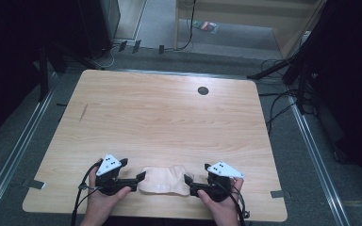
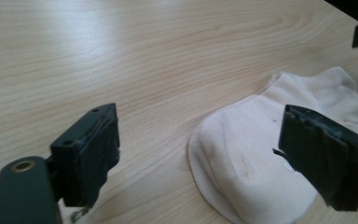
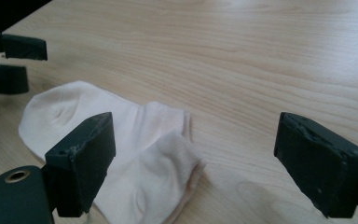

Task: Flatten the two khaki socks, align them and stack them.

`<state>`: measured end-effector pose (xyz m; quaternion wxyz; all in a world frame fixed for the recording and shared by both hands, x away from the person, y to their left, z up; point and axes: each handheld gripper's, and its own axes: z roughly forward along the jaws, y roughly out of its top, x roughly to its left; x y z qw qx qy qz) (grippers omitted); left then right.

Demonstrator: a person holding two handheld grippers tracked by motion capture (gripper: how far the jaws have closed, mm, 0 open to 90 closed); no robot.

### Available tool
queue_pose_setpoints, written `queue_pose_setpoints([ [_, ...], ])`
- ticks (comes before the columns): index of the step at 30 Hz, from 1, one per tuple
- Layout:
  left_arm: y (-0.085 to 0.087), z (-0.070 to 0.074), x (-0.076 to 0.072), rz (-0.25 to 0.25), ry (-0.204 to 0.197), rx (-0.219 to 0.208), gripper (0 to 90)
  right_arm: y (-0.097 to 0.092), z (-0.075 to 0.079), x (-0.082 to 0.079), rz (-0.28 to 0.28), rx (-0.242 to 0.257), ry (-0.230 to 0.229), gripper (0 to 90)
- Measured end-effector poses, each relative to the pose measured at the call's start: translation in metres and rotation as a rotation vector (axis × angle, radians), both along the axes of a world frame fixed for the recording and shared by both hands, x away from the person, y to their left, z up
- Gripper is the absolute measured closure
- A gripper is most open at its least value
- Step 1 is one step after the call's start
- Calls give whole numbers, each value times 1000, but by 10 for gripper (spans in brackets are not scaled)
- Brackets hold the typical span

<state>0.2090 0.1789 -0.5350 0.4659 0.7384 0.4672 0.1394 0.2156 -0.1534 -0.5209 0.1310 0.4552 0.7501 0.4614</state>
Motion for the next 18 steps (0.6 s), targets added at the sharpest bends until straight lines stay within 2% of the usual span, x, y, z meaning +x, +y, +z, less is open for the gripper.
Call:
queue_pose_setpoints([
  [1, 0, 0, 0, 0, 0, 0, 89, 0, 0, 0, 0, 0, 0, 125],
  [3, 4, 0, 1, 9, 3, -9, 87, -6, 1, 3, -19, 18, 4, 125],
  [6, 8, 0, 3, 33, 0, 0, 87, -14, 1, 5, -52, 29, 5, 127],
  [17, 26, -1, 8, 82, -6, 4, 87, -28, 1, 9, -101, 21, 9, 128],
  [18, 31, 0, 8, 99, -12, 0, 87, -30, 1, 10, -108, 16, 6, 129],
])
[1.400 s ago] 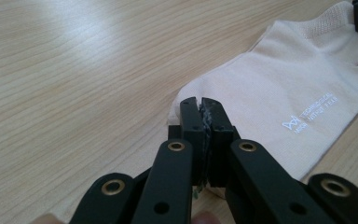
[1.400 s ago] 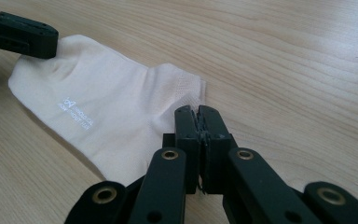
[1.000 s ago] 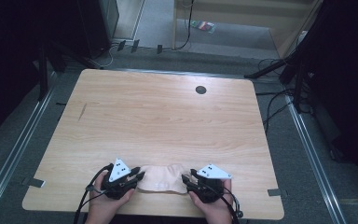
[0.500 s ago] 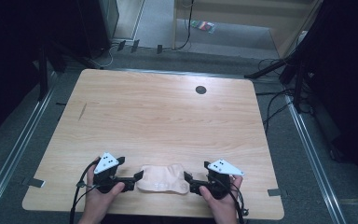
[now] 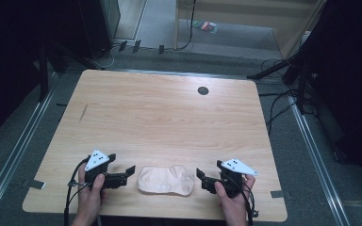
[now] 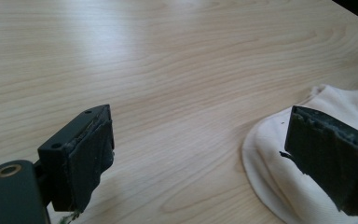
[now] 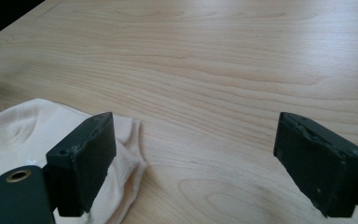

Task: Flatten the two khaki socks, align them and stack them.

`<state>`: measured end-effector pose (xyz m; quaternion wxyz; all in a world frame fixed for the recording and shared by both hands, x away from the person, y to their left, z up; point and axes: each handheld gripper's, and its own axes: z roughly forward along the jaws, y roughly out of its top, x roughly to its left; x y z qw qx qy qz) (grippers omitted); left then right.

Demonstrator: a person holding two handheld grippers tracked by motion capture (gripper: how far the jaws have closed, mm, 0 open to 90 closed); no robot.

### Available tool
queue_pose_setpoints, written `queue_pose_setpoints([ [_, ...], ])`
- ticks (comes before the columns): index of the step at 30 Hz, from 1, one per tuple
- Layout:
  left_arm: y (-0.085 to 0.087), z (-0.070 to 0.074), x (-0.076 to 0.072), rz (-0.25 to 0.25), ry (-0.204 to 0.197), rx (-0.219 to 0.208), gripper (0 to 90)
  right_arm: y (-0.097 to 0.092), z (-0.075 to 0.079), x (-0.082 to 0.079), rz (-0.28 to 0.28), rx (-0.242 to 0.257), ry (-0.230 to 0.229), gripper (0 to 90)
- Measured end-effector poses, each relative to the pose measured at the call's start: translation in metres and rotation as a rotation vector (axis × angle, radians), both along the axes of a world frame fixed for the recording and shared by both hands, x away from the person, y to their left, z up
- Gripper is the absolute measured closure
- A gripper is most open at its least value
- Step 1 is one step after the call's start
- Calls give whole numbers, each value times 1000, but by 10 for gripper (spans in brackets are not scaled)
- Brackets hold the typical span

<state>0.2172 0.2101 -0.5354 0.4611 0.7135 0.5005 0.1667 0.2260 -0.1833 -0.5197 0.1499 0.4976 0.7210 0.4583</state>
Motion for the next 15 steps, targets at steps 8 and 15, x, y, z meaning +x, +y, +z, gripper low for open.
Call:
queue_pose_setpoints([
  [8, 22, -4, 7, 42, -4, 27, 87, -13, -2, 5, -39, -40, -19, 130],
  [15, 39, -10, 11, 79, -7, 75, 87, -31, -4, 11, -74, -48, -31, 132],
])
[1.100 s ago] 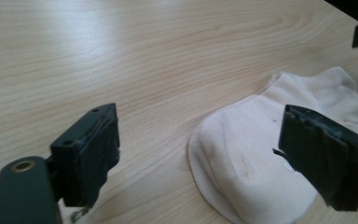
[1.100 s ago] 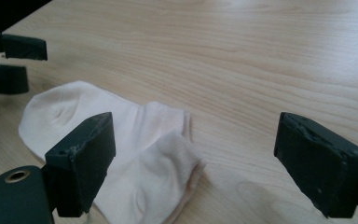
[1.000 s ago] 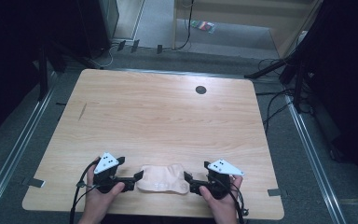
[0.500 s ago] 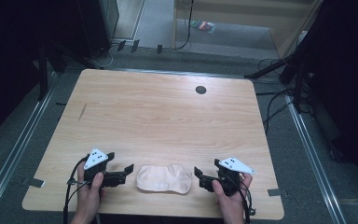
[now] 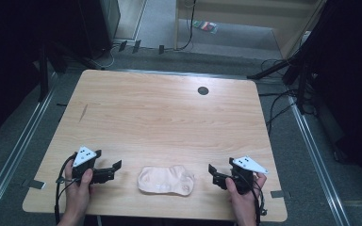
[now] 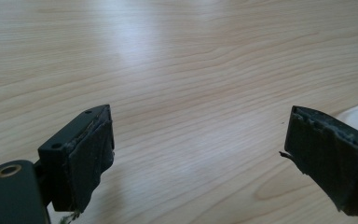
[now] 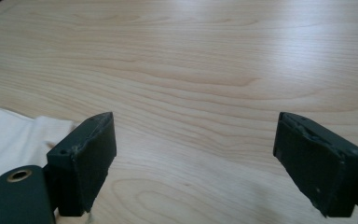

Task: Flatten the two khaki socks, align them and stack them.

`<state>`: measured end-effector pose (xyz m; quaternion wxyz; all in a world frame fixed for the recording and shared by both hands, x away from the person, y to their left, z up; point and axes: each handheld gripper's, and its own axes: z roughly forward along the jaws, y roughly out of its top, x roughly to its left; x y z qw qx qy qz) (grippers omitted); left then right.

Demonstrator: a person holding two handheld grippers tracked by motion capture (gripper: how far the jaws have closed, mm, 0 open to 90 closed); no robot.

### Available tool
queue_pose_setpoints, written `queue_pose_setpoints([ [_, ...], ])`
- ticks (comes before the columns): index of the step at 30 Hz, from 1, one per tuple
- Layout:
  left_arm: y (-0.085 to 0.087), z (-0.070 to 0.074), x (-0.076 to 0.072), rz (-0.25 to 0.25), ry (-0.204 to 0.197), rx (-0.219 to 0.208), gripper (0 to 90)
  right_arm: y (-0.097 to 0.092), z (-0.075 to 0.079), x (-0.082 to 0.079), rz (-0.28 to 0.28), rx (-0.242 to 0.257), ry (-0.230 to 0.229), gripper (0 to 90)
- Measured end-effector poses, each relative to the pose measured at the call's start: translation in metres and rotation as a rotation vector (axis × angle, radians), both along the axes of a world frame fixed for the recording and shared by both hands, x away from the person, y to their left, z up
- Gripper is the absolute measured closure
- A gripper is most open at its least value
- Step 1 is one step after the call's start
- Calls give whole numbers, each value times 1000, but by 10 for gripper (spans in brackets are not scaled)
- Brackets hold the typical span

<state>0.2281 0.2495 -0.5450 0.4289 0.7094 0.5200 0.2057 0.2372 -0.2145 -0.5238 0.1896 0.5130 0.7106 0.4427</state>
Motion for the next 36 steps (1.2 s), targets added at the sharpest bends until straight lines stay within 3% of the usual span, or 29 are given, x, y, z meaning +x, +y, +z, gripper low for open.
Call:
queue_pose_setpoints([
  [2, 7, -1, 1, 13, 1, -1, 88, -9, -2, 2, -21, -27, 1, 132],
  [14, 40, -3, 0, 82, 2, -9, 90, -43, -14, 11, -95, -21, 41, 134],
  [27, 85, -4, -14, 152, 13, -9, 90, -77, -19, 2, -144, -40, 55, 137],
  [36, 95, -4, -21, 148, -6, 0, 90, -98, -22, -9, -167, -44, 52, 137],
])
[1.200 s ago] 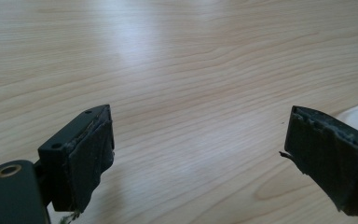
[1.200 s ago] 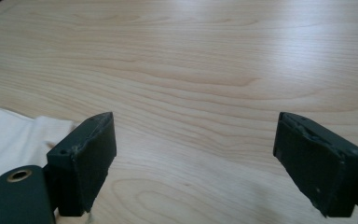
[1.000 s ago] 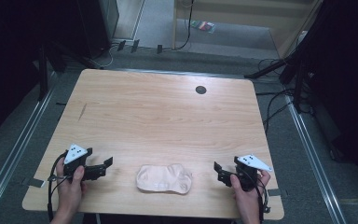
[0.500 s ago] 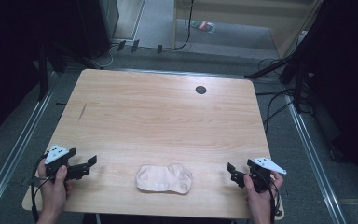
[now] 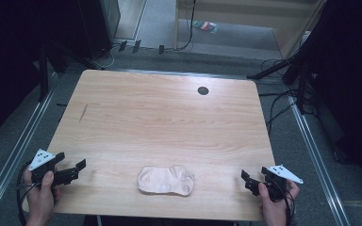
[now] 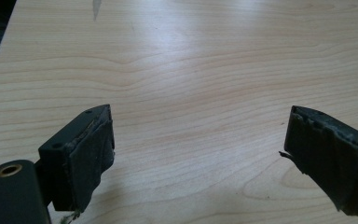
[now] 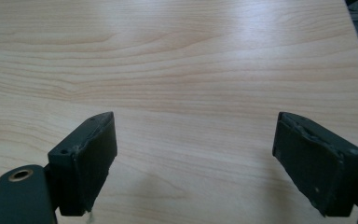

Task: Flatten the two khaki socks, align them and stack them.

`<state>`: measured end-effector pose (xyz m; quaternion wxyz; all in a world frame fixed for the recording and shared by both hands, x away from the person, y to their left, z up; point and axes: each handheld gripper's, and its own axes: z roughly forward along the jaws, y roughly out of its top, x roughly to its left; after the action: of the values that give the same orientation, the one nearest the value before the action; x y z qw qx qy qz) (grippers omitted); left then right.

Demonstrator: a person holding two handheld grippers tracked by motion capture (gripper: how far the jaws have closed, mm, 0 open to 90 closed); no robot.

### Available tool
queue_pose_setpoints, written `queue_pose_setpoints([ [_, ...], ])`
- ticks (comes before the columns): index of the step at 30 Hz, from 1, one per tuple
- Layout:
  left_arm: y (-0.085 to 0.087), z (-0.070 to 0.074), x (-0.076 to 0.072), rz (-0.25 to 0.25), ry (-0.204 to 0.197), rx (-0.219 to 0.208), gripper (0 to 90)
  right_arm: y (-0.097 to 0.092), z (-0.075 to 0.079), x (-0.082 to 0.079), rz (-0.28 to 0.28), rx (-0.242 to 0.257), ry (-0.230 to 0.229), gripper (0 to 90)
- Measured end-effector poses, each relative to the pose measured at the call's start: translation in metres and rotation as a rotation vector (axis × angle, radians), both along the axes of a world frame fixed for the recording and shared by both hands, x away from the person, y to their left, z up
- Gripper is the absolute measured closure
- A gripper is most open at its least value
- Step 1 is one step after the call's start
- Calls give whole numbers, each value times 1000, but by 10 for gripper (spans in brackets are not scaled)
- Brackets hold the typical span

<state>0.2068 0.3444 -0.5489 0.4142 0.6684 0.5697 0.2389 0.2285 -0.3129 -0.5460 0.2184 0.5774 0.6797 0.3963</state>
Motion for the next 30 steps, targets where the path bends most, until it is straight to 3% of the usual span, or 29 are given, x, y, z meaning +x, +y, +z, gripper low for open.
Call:
queue_pose_setpoints([
  [4, 4, -1, -4, -3, 0, 10, 90, -8, -1, -5, -9, 5, 3, 137],
  [9, 5, -2, -2, -17, 5, -8, 90, -18, -2, -9, -12, 33, 1, 142],
  [15, 4, -4, 3, -16, 13, -14, 92, -14, -2, -8, -42, 11, -13, 162],
  [30, 4, -4, 5, -13, 28, -19, 92, -14, -3, -5, -43, 18, -2, 160],
])
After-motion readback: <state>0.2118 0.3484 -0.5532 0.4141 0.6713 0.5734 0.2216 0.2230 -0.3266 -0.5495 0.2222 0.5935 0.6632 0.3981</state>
